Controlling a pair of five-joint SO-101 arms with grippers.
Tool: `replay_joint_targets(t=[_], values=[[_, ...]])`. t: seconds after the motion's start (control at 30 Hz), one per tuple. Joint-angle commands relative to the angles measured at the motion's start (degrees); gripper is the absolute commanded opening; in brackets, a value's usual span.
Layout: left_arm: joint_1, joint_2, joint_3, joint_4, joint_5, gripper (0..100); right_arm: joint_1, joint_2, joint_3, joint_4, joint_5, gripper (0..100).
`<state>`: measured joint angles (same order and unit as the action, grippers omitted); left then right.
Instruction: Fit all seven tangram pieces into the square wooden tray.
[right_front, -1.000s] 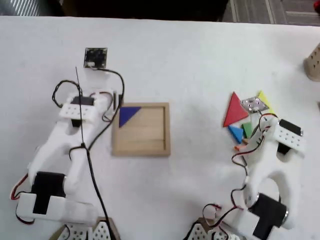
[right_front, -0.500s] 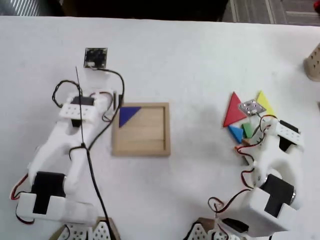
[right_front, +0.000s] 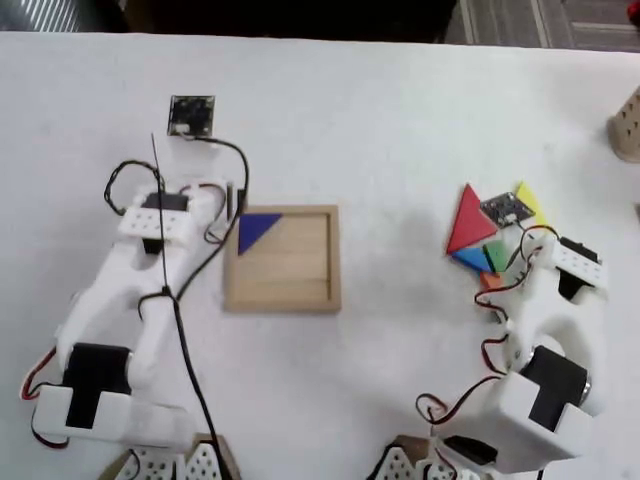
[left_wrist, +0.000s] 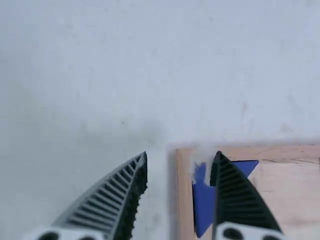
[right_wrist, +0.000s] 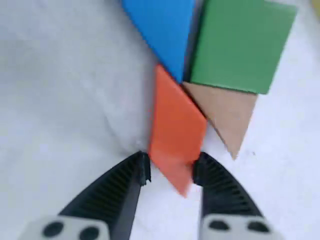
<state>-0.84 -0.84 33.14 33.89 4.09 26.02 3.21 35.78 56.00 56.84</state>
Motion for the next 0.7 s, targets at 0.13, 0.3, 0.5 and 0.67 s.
replay_joint_targets(t=[0.13,0.3,0.5,0.67], values=[[-0.4,-0.22,-2.64,-0.09,0.09,22,-0.66,-0.31,-0.53,0.13,0.88,1.9],[-0.31,-0.22,-2.64,-0.09,-2.29,21,-0.75,-0.31,-1.85,3.47,0.79,1.8],[-0.22,-0.22,-2.64,-0.18,-2.46,21,-2.68,-0.31,-12.84,22.02,-3.87,6.1],[-0.22,-0.13,-2.64,-0.18,-2.55,22,-6.81,-2.77,-19.43,29.93,-14.42,16.1]])
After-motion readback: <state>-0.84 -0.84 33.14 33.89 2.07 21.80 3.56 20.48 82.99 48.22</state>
